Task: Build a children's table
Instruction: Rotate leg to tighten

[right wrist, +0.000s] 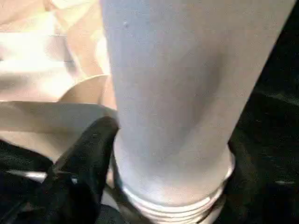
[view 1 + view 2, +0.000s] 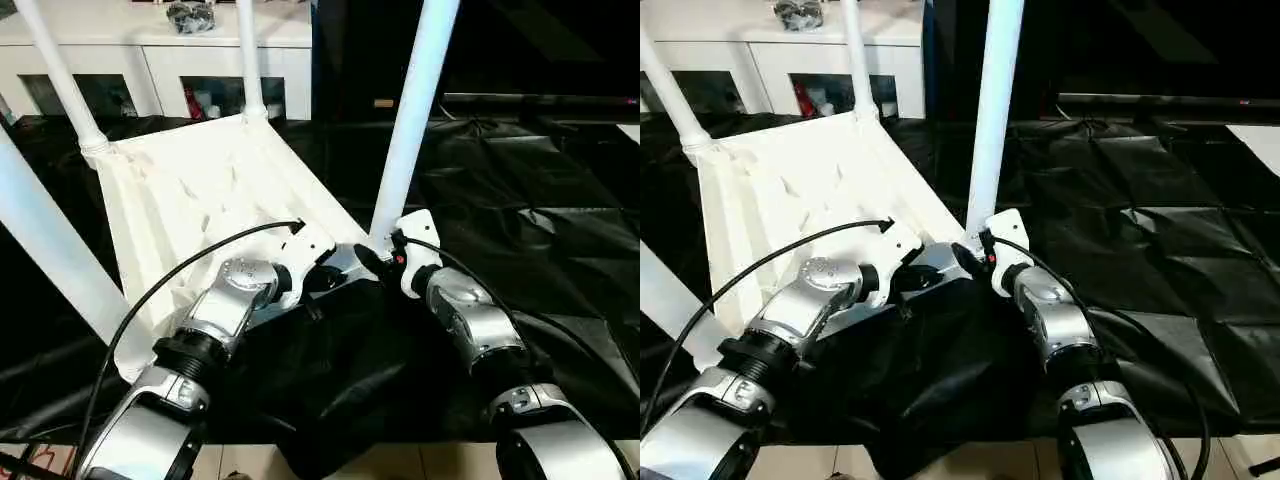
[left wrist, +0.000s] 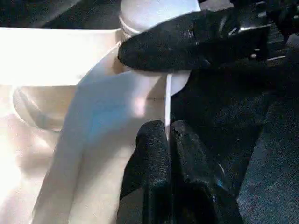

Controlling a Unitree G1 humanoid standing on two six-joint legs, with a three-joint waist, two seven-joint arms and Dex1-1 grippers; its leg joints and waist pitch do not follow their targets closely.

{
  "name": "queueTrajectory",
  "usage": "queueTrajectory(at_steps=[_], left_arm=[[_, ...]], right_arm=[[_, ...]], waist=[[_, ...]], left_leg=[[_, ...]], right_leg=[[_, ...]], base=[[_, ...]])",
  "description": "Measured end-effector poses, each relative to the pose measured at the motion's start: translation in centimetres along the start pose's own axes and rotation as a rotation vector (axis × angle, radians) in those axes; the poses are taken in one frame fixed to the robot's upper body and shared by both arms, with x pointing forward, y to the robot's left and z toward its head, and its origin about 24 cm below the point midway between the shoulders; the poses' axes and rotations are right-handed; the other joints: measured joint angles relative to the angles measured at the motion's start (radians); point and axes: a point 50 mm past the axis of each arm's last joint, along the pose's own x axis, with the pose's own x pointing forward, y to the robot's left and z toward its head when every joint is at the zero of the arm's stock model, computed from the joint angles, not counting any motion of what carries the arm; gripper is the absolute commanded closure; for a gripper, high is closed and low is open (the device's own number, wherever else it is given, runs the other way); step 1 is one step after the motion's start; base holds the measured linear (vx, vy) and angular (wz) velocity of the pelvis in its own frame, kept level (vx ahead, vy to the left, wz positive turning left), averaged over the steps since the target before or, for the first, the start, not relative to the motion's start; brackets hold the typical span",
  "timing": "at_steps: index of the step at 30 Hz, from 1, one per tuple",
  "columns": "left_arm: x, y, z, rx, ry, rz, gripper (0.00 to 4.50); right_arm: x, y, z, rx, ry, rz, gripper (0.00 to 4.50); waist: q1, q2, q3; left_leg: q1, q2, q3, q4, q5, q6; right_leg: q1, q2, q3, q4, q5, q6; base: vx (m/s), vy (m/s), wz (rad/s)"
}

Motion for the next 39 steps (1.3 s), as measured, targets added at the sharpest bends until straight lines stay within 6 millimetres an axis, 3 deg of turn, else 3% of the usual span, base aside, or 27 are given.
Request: queueTrajectory(at_steps=[5, 12, 18, 24, 27, 34, 39], left_arm=[[-1.6, 0.1, -0.7, 0.054, -0.011, -0.102, 4.50], [-3.7, 0.2, -1.4, 0.098, -0.011, -0.278, 4.50], [-4.8, 0.3, -1.8, 0.120, 0.009, -0.363, 4.50], [-5.3, 0.3, -2.1, 0.116, 0.019, -0.407, 4.50], [-5.3, 0.3, -2.1, 0.116, 0.021, -0.416, 4.50], [-4.8, 0.2, -2.0, 0.118, 0.013, -0.380, 4.50], [-3.1, 0.5, -1.4, 0.089, -0.002, -0.223, 4.50]], right_arm=[[-0.9, -0.1, -0.1, -0.103, 0.025, 0.192, 0.70], [-3.2, -0.5, -0.1, -0.176, 0.044, 0.471, 0.70], [-4.0, -0.3, -0.1, -0.202, 0.072, 0.612, 0.70], [-4.0, 0.4, -0.3, -0.173, 0.067, 0.669, 1.29], [-4.1, 0.5, -0.3, -0.155, 0.065, 0.682, 1.60], [-3.9, 0.5, -0.6, -0.125, 0.050, 0.628, 1.74], [-2.1, 0.1, -0.8, -0.025, 0.016, 0.341, 1.75]], waist=[[0.003, -0.001, 0.001], [0.025, -0.004, 0.002], [0.045, -0.007, 0.002], [0.052, -0.007, 0.003], [0.053, -0.007, 0.003], [0.055, -0.007, 0.002], [0.040, -0.008, 0.002]], left_leg=[[0.000, 0.000, -0.001, -0.005, 0.000, 0.000], [-0.005, 0.000, 0.001, -0.006, -0.001, 0.001], [-0.006, 0.001, 0.002, -0.004, -0.002, 0.004], [-0.006, 0.001, 0.003, -0.003, -0.002, 0.003], [-0.006, 0.001, 0.003, -0.003, -0.002, 0.003], [-0.005, 0.001, 0.003, -0.002, -0.002, 0.003], [0.001, 0.000, 0.003, -0.003, -0.002, 0.002]], right_leg=[[-0.002, 0.000, -0.001, 0.000, 0.003, -0.005], [-0.002, 0.001, -0.002, -0.009, 0.003, -0.006], [-0.002, 0.000, -0.002, -0.009, 0.003, -0.006], [-0.002, 0.000, -0.001, -0.009, 0.004, -0.006], [-0.002, 0.000, -0.001, -0.009, 0.004, -0.006], [-0.001, 0.000, -0.001, -0.008, 0.004, -0.007], [0.001, 0.000, 0.000, -0.008, 0.006, -0.009]], base=[[0.000, 0.000, 0.00], [0.000, 0.000, 0.00], [0.000, 0.000, 0.00], [0.000, 0.000, 0.00], [0.000, 0.000, 0.00], [0.000, 0.000, 0.00], [0.000, 0.000, 0.00]])
